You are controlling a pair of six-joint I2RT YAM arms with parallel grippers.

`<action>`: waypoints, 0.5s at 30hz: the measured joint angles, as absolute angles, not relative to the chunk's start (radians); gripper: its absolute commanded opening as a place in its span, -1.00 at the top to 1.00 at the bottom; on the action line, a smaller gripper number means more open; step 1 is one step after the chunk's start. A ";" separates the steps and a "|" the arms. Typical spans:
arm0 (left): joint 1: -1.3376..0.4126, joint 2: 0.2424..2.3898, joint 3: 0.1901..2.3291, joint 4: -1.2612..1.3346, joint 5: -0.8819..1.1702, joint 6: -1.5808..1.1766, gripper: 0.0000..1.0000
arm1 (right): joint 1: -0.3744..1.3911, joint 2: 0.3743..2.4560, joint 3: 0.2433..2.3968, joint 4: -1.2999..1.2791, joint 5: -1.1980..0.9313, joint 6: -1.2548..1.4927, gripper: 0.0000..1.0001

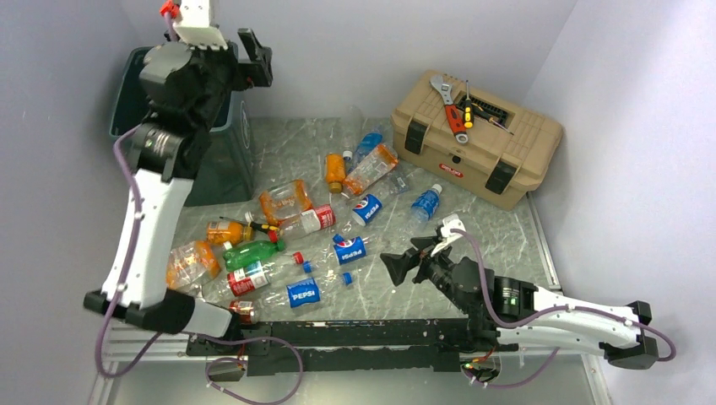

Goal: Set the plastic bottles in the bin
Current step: Place the plastic bottle in the trash bin, then pick up the plastic bottle at the center of the board.

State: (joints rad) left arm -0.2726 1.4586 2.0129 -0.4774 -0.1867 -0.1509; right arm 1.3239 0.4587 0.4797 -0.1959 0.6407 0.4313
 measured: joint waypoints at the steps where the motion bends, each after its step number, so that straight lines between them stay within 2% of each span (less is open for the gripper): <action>1: -0.304 1.427 2.012 -0.490 -0.160 -0.150 -0.99 | 1.324 0.475 0.490 -0.200 0.661 0.439 -0.99; 5: -0.392 1.300 1.942 -0.538 -0.060 -0.150 -0.99 | 1.324 0.543 0.542 -0.240 0.803 0.488 -0.99; 10: -0.473 1.196 1.709 -0.619 0.038 -0.151 -0.99 | 1.287 0.645 0.591 -0.300 0.923 0.570 -0.99; 15: -0.505 1.166 1.367 -0.664 0.145 -0.152 -0.99 | 1.045 0.748 0.625 -0.324 0.850 0.640 -0.99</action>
State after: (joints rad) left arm -0.5053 1.1660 1.3670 -0.6636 0.1448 -0.1516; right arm 1.0454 0.7479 0.6247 -0.3244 0.8501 0.6395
